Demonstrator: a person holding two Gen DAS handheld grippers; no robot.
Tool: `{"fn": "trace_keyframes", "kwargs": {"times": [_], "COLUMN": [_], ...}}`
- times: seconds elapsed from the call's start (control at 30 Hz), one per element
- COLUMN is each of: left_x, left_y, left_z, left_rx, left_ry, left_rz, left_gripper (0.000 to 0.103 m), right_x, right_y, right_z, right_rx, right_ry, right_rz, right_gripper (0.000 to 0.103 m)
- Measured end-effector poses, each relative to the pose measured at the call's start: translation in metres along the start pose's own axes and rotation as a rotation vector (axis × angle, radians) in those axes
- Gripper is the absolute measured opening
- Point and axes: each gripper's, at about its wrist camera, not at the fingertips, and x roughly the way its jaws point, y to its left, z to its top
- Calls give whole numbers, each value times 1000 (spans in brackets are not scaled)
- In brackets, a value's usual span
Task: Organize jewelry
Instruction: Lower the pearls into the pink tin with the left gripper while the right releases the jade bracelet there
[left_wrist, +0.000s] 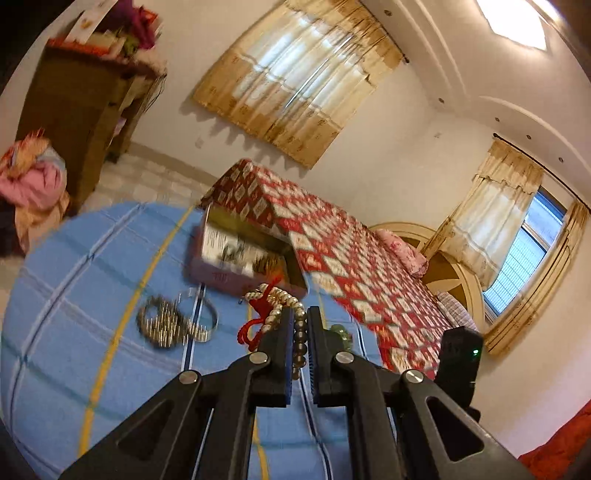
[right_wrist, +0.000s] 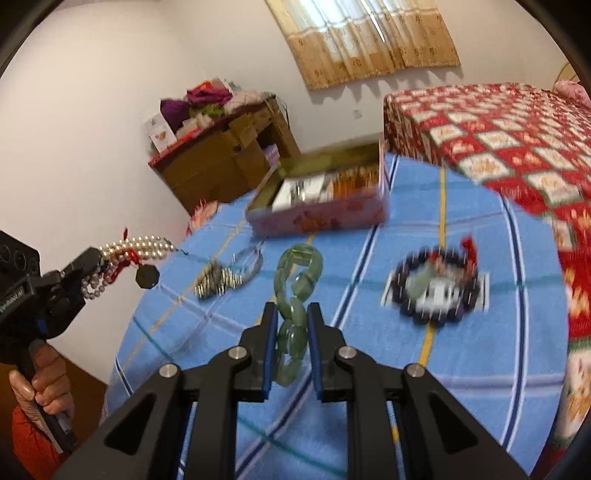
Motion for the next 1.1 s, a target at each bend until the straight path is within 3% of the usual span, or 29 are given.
{"fn": "trace_keyframes", "kwargs": {"times": [0.17,0.33,0.47,0.67,0.83,0.93,0.97,1.0,1.1], "left_x": [30,84,138,185,193,197,196,198,184], "left_y": [-4,5,16,34,48,51,53,54,54], "left_z": [47,64,62,49,45,42,43,45,52], "left_rx": [69,114,144,187,186,191,179,168,134], "left_ry": [-49,-55,-16,45,64,80,87,92,95], "left_rz": [10,75,113,191,237,274,274,267,262], "left_gripper": [6,6,6,6,6,6,6,6,12], "right_x": [3,52,83,119,137,141,141,138,122], "right_y": [-1,-17,-28,-31,-30,-31,-32,-33,-34], "right_z": [63,95,98,98,93,89,89,89,91], "right_rx": [-13,48,100,118,99,92,94,101,114], "right_ry": [-126,-129,-123,-86,-48,-36,-38,-48,-126], "right_rz": [7,-29,-38,-48,-52,-70,-75,-73,-78], "right_gripper": [19,19,19,19,19,27,34,39,39]}}
